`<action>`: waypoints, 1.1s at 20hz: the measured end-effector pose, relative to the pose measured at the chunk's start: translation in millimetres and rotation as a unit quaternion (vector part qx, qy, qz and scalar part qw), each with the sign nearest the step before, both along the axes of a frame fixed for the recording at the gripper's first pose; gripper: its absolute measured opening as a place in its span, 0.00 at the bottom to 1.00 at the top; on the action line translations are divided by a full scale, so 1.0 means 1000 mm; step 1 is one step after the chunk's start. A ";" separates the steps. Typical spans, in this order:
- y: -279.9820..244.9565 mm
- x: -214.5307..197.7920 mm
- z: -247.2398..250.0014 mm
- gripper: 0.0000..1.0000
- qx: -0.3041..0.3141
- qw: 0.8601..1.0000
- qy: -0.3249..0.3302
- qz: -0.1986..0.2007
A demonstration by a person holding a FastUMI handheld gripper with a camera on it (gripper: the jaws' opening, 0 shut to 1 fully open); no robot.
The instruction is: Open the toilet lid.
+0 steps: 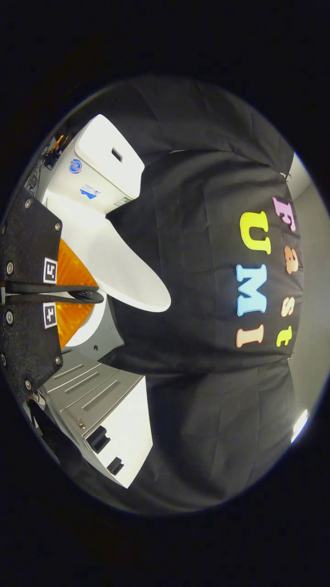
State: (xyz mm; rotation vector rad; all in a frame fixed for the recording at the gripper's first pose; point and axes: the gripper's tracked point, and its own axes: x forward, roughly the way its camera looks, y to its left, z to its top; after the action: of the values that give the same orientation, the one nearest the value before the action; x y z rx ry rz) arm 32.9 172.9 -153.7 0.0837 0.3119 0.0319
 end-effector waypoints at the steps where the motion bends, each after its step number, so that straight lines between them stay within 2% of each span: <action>1: 0.003 0.000 0.003 0.01 -0.004 1.000 -0.001 0.001; 8: 0.031 -0.003 0.030 0.01 -0.046 0.999 -0.016 0.011; 22: 0.109 -0.012 0.084 0.00 -0.090 0.993 -0.067 0.047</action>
State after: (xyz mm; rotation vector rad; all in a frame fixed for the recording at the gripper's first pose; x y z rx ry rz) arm 21.1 282.4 -69.5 -0.1125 0.1841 0.1027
